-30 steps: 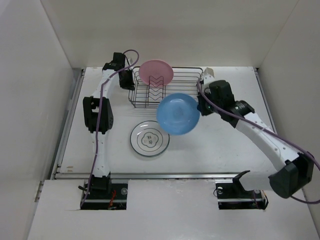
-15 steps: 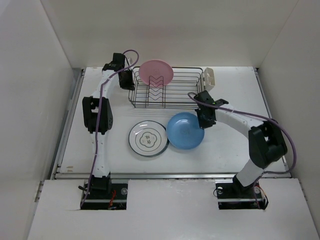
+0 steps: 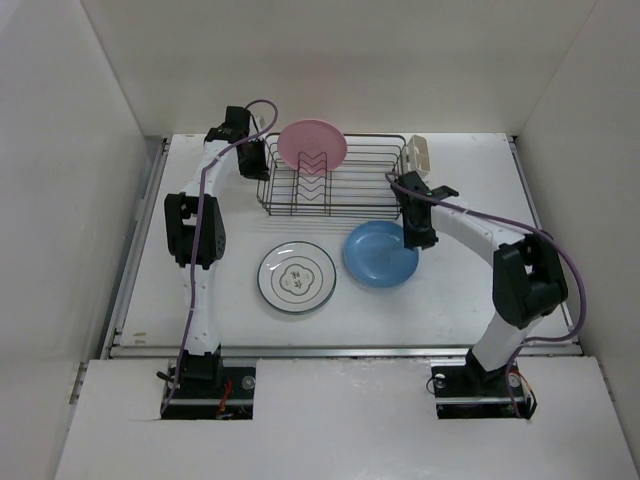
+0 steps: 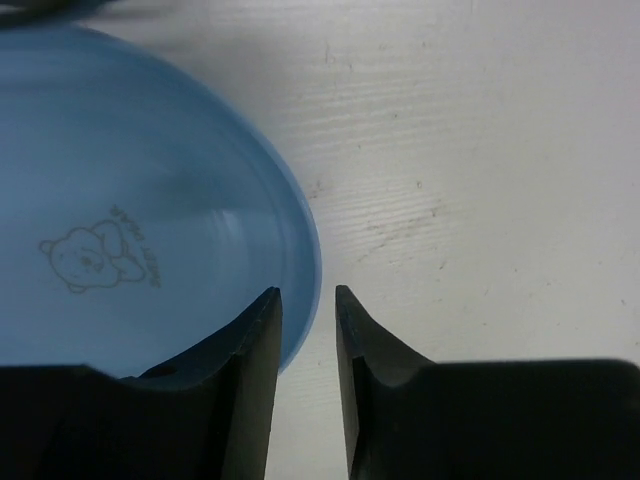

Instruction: Unload the plates from the dish rack

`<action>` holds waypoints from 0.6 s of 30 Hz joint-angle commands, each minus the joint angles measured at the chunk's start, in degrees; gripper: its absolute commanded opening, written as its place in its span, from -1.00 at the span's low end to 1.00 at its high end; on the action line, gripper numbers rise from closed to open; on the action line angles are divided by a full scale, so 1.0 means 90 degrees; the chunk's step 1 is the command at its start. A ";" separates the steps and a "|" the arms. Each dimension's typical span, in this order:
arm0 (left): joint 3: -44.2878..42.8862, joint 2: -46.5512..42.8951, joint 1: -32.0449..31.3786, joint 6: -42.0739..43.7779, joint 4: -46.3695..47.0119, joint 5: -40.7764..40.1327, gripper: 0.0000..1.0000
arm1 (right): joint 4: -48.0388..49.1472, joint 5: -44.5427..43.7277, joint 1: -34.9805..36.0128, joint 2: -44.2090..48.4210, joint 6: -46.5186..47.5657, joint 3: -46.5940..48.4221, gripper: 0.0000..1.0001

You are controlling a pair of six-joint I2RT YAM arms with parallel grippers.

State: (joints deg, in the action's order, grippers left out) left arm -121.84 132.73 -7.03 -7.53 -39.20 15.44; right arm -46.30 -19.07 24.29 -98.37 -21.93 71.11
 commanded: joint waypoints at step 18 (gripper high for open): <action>-0.0143 -0.0080 -0.0137 0.0407 -0.0312 0.0110 -1.00 | 0.3051 0.1709 0.0260 -0.0442 0.2349 0.3249 0.98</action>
State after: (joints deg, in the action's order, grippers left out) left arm -121.91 132.73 -7.05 -6.15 -39.22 15.53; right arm -35.90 -4.89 26.57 -97.56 -4.27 96.18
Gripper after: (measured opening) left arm 0.032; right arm 0.992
